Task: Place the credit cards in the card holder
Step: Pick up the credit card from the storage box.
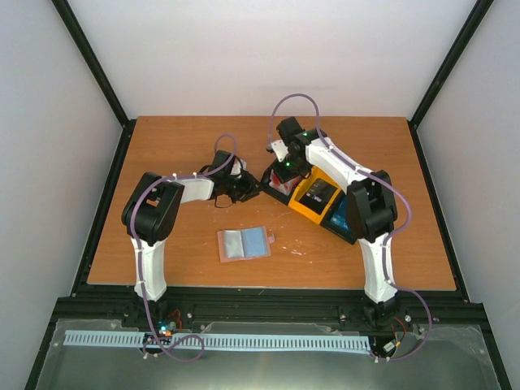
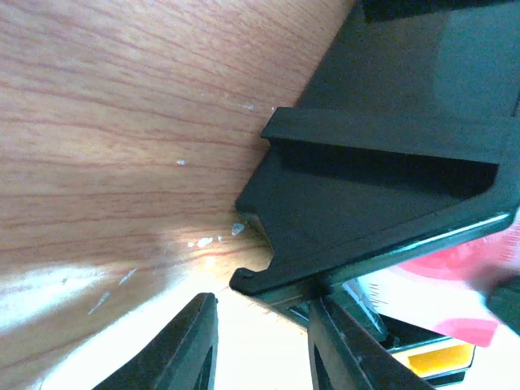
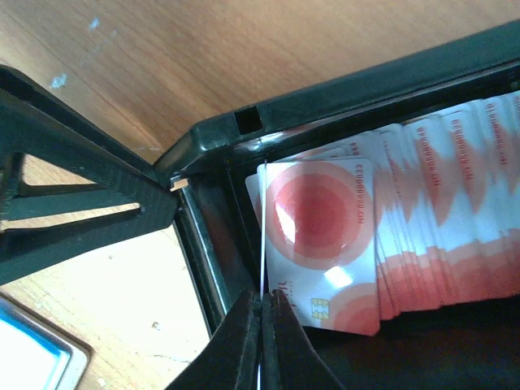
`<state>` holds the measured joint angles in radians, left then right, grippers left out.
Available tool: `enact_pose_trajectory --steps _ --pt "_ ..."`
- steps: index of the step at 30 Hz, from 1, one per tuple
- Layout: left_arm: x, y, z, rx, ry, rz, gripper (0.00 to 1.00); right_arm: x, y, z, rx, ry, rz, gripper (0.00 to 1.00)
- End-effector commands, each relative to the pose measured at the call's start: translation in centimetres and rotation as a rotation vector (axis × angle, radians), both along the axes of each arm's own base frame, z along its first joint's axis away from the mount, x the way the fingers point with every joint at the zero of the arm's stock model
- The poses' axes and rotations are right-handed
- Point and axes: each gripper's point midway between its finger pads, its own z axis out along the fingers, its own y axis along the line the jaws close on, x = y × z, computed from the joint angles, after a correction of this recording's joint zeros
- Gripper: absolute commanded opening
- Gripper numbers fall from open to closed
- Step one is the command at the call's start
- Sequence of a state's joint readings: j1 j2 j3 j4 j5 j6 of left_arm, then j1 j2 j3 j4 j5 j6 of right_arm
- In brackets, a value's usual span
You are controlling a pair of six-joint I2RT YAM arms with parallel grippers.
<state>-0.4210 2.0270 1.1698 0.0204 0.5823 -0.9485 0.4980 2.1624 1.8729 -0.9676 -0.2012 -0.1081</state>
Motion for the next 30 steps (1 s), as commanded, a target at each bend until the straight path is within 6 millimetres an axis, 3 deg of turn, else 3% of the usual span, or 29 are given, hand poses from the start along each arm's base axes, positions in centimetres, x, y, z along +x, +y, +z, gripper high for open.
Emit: enact_pose_trajectory --steps 1,8,14,17,21,24,26,27,30 --pt "1.1 0.0 1.7 0.027 -0.066 0.002 0.34 1.3 -0.2 4.6 0.024 -0.119 -0.043 0.03" --pt "1.0 0.0 3.9 0.014 -0.127 -0.018 0.40 1.1 -1.3 6.5 0.018 -0.131 -0.114 0.03" --pt "0.2 0.5 7.0 -0.002 -0.226 -0.029 0.50 1.1 -2.8 10.1 0.171 -0.080 -0.267 0.03" --pt "-0.5 0.9 8.6 -0.008 -0.273 -0.033 0.54 0.9 -3.3 13.2 0.312 -0.055 -0.403 0.03" --pt "-1.9 1.4 11.7 -0.031 -0.340 -0.039 0.59 -1.3 -2.6 16.3 0.554 0.064 -0.523 0.03" --pt "-3.6 1.8 14.0 -0.057 -0.374 -0.055 0.67 -3.6 -1.6 16.8 0.711 0.234 -0.605 0.03" --pt "-5.1 2.1 15.7 -0.085 -0.395 -0.075 0.77 -5.2 -0.9 17.0 0.813 0.347 -0.643 0.03" --pt "-5.9 2.2 16.2 -0.094 -0.392 -0.086 0.81 -6.1 -0.7 16.3 0.847 0.408 -0.673 0.03" --pt "-8.2 2.5 17.7 -0.135 -0.357 -0.112 0.86 -8.4 -0.3 16.8 0.966 0.521 -0.706 0.03"
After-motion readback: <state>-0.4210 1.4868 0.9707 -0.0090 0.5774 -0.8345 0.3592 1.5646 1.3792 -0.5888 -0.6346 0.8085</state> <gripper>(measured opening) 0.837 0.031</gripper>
